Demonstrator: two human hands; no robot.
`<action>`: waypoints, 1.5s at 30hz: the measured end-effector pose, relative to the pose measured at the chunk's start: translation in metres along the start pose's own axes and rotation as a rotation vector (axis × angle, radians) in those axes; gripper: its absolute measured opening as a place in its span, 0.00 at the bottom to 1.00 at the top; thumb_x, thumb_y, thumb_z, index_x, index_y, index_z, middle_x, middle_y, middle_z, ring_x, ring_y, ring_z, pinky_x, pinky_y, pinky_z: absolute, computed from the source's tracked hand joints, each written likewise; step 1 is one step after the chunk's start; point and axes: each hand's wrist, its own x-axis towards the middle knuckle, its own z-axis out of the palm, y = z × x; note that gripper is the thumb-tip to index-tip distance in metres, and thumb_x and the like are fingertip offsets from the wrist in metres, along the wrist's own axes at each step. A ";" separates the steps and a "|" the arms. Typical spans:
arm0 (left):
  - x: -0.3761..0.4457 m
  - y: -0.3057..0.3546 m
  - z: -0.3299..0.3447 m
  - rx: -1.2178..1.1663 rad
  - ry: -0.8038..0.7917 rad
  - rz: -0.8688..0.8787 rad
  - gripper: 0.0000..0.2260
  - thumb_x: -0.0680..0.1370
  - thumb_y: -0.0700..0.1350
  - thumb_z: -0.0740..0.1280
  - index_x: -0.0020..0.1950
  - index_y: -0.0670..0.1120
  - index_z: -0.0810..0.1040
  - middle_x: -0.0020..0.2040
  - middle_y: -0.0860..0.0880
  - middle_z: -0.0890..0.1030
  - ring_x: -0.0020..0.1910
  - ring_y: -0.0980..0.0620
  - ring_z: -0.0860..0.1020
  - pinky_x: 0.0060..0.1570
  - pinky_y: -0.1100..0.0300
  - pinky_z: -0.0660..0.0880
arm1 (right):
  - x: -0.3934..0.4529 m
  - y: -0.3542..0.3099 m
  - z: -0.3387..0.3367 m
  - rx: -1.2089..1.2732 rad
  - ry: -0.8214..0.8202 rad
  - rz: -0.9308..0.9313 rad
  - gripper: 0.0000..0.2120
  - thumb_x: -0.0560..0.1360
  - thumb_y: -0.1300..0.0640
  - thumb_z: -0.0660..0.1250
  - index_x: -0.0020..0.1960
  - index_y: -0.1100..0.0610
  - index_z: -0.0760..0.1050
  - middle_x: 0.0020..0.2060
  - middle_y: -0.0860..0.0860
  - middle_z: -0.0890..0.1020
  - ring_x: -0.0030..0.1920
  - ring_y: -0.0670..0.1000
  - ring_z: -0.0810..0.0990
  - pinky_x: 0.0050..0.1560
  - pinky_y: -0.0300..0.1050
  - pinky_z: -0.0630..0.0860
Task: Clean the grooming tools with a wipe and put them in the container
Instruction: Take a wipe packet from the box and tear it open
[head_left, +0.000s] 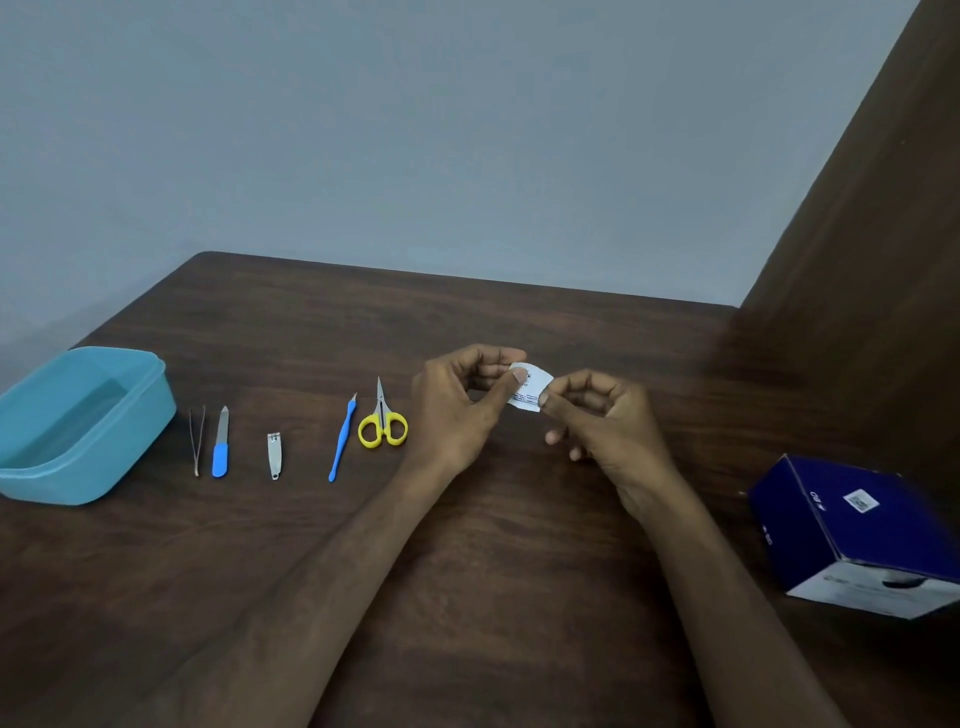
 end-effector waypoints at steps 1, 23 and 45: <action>0.000 0.000 0.000 -0.018 -0.003 -0.009 0.07 0.78 0.42 0.79 0.53 0.51 0.88 0.46 0.53 0.90 0.47 0.54 0.88 0.52 0.46 0.86 | 0.000 -0.001 0.001 -0.008 0.016 -0.003 0.04 0.76 0.62 0.78 0.46 0.57 0.83 0.42 0.53 0.89 0.26 0.48 0.80 0.24 0.37 0.68; -0.005 0.010 0.004 -0.386 -0.061 -0.191 0.07 0.79 0.39 0.76 0.56 0.44 0.87 0.47 0.45 0.90 0.46 0.55 0.86 0.42 0.62 0.82 | 0.001 0.002 0.000 0.106 0.039 0.122 0.03 0.77 0.60 0.77 0.50 0.58 0.87 0.37 0.50 0.87 0.25 0.44 0.76 0.21 0.35 0.63; -0.012 0.018 0.006 0.255 0.208 0.238 0.08 0.82 0.46 0.74 0.46 0.48 0.91 0.38 0.64 0.85 0.41 0.61 0.86 0.37 0.55 0.79 | -0.005 -0.003 0.015 0.190 0.011 0.026 0.07 0.79 0.65 0.73 0.45 0.56 0.84 0.39 0.50 0.87 0.27 0.48 0.80 0.23 0.37 0.70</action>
